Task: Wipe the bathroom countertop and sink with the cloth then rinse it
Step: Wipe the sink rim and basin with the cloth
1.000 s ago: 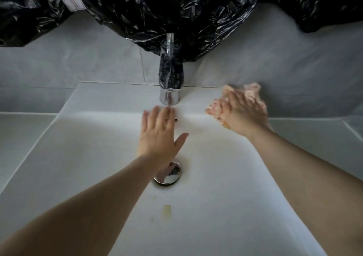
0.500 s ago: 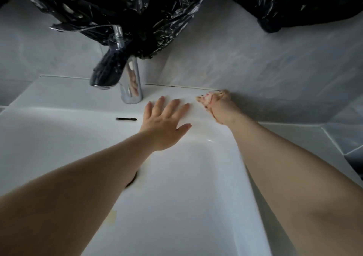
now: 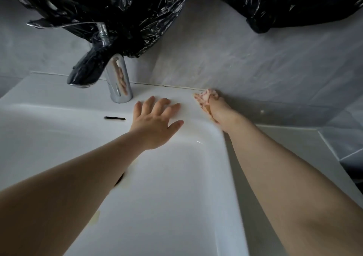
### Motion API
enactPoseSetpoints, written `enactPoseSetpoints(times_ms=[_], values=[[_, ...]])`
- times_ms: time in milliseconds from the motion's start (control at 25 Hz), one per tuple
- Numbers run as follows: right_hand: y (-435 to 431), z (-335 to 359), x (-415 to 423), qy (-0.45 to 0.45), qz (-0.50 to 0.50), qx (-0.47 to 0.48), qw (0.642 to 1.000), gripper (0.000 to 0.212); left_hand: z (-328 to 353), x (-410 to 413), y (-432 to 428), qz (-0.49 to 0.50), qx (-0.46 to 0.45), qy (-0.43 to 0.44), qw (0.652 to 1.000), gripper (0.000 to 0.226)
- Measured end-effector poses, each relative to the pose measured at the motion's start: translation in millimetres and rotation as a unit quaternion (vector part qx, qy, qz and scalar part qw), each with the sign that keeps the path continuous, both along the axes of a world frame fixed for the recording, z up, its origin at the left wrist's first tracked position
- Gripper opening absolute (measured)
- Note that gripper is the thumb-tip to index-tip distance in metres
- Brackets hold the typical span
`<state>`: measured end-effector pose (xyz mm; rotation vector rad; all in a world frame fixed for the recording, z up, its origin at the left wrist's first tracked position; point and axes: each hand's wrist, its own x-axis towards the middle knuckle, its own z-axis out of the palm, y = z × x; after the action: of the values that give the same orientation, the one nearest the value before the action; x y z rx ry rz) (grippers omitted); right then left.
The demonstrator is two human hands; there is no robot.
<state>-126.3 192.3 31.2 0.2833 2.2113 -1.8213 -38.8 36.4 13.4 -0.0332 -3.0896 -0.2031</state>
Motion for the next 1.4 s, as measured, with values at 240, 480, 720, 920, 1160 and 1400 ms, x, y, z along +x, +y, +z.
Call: enactPoseSetpoints(times_ms=[240,480,720,920,1160,1400], values=[[31,-27,45,0.055,0.105,-0.063,0.991,0.034,5,-31,32,-0.021,-0.042,0.063,0.997,0.053],[34,-39,14,0.049,0.08,-0.162,0.982,0.028,3,-49,54,-0.008,-0.05,0.071,0.996,0.046],[40,-60,26,0.078,0.131,-0.27,0.951,0.053,2,-61,63,-0.009,-0.09,0.053,0.994,0.05],[42,-57,33,0.102,0.117,-0.268,0.951,0.048,0,-60,64,0.003,-0.087,0.059,0.994,0.05],[48,-55,40,0.109,0.147,-0.218,0.959,0.06,0,-59,65,0.01,-0.089,0.066,0.994,0.053],[53,-94,69,0.044,0.082,-0.284,0.954,0.037,-2,-60,65,0.001,-0.079,0.089,0.993,0.048]])
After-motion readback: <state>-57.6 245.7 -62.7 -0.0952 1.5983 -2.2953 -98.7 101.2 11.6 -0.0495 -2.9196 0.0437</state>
